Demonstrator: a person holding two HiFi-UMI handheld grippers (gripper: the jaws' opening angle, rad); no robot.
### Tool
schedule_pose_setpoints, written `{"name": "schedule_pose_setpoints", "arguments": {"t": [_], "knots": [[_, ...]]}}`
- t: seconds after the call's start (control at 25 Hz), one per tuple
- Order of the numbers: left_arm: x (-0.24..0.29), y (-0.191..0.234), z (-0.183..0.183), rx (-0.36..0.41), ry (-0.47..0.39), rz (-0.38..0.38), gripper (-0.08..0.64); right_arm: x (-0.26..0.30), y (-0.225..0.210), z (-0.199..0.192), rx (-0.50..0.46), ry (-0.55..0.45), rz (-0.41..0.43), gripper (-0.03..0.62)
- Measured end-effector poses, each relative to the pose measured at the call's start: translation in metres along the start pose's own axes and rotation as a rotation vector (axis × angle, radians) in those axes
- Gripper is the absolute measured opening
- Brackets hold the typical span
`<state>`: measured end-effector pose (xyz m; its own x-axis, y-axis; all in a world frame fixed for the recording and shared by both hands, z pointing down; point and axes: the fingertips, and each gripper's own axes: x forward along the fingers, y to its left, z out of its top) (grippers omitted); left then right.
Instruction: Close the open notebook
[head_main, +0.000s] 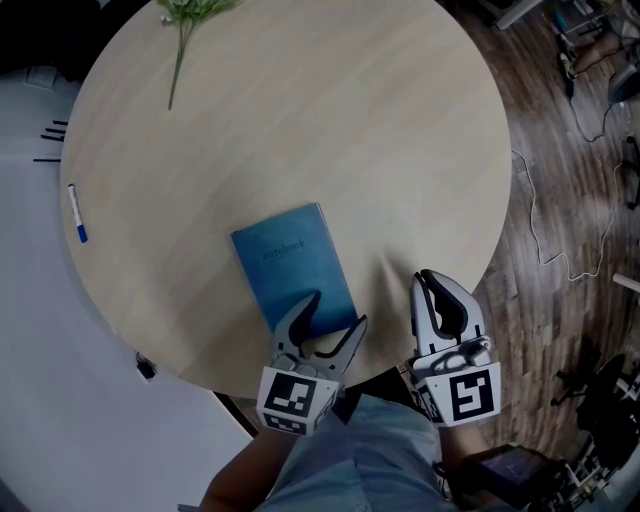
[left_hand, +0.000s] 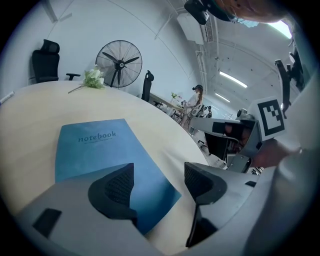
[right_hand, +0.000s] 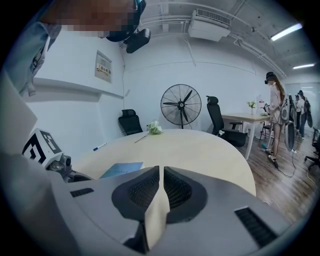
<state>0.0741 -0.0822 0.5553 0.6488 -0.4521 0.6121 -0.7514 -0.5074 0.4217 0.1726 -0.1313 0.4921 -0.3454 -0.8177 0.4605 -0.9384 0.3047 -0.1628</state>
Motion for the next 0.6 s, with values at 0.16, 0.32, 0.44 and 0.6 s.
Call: {"name": "schedule_pose_setpoints", "arguments": {"t": [0.16, 0.32, 0.44, 0.6], "knots": [[0.007, 0.002, -0.003, -0.032, 0.055, 0.004, 0.314, 0.000, -0.002, -0.002, 0.004, -0.002, -0.003, 0.052], [0.010, 0.003, -0.006, -0.026, 0.090, 0.018, 0.314, -0.005, -0.001, 0.001, 0.003, -0.007, -0.010, 0.052], [0.009, 0.001, -0.005, -0.025, 0.112, 0.008, 0.314, -0.011, 0.002, 0.008, 0.000, -0.023, -0.011, 0.052], [-0.005, 0.001, 0.003, -0.001, 0.088, 0.023, 0.315, -0.023, 0.008, 0.021, -0.006, -0.053, -0.014, 0.052]]}}
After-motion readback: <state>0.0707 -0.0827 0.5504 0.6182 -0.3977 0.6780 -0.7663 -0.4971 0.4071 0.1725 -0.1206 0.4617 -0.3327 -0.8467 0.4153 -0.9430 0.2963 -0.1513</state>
